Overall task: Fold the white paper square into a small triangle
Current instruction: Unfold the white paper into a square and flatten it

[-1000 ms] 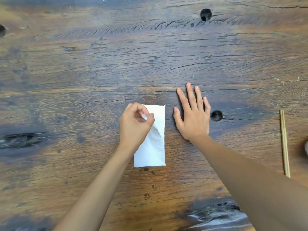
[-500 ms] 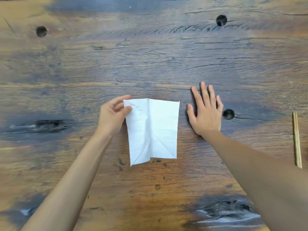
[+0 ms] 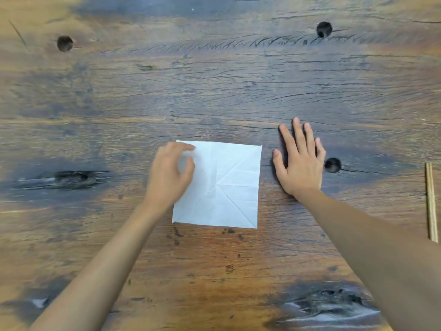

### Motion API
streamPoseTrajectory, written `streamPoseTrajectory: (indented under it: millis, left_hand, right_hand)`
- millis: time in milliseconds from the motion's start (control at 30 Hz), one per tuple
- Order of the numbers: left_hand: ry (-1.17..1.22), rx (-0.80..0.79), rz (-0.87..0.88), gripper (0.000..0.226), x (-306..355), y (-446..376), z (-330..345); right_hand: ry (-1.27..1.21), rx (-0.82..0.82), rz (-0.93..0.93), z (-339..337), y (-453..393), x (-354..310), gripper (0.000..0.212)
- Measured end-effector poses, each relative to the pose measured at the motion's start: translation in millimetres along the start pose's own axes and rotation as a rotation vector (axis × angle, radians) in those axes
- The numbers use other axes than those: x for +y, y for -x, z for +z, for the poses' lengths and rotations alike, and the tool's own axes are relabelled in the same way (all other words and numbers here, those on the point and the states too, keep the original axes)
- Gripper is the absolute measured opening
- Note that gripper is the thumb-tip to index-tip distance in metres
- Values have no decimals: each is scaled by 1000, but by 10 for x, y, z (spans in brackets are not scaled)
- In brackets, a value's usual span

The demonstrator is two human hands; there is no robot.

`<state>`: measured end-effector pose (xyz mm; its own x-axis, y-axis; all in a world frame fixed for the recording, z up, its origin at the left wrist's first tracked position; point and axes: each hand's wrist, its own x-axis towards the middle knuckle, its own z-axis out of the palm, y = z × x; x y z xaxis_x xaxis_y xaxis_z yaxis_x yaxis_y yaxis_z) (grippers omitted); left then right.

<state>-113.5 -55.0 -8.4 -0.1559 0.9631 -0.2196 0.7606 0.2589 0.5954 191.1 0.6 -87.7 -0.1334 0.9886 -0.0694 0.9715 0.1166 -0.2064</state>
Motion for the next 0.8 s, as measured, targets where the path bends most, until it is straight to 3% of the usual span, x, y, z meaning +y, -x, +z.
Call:
streamPoseTrajectory:
  millis: [133,233,300,533,667,800]
  left_hand:
    - [-134,-227,295,51,141,227,413]
    - [-293,-366,350,84,111,286,627]
    - [-331,-367,349,94,61,281,699]
    - [-418,-357,307,96,106,268,770]
    - [-358,-269,293,86,188,264,694]
    - [-346,-150,234,70,92,248,684]
  right_hand:
    - [1,9,0,-5,1,1,61]
    - [-2,13,-6,4,-4,2,61]
    - [5,15,-9,18,-2,13,61]
    - [-35,-35,-19,-59,4,-3,65]
    - [-244,-68,28,-241,58,-114,60]
    - [-129,12,-198,-174,207,-648,52]
